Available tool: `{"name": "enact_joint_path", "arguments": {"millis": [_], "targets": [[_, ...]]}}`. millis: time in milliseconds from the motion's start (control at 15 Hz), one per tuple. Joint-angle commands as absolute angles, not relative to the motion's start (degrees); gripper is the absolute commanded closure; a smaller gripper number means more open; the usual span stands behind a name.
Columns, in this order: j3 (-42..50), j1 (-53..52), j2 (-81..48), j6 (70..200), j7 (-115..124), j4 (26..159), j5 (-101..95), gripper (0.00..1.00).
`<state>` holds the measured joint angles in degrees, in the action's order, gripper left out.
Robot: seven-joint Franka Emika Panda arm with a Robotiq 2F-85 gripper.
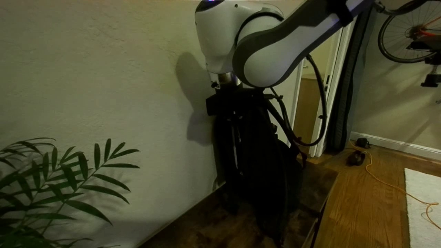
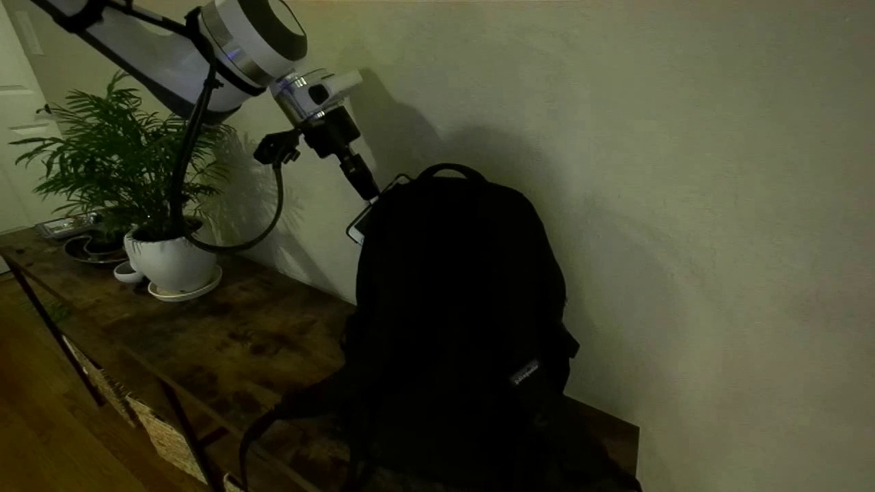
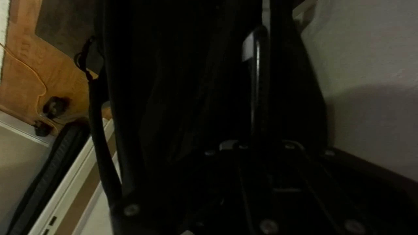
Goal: Pick up the phone and put it in the black bag.
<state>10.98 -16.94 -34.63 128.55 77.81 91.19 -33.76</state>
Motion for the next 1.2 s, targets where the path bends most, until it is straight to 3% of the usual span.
{"name": "enact_joint_path", "arguments": {"millis": [0,1133], "targets": [[8.08,-15.78,-33.43,130.7,70.19,92.95,-34.84,0.97],[13.0,-13.83,-35.17,127.22,73.15,92.58,-35.87,0.97]]}}
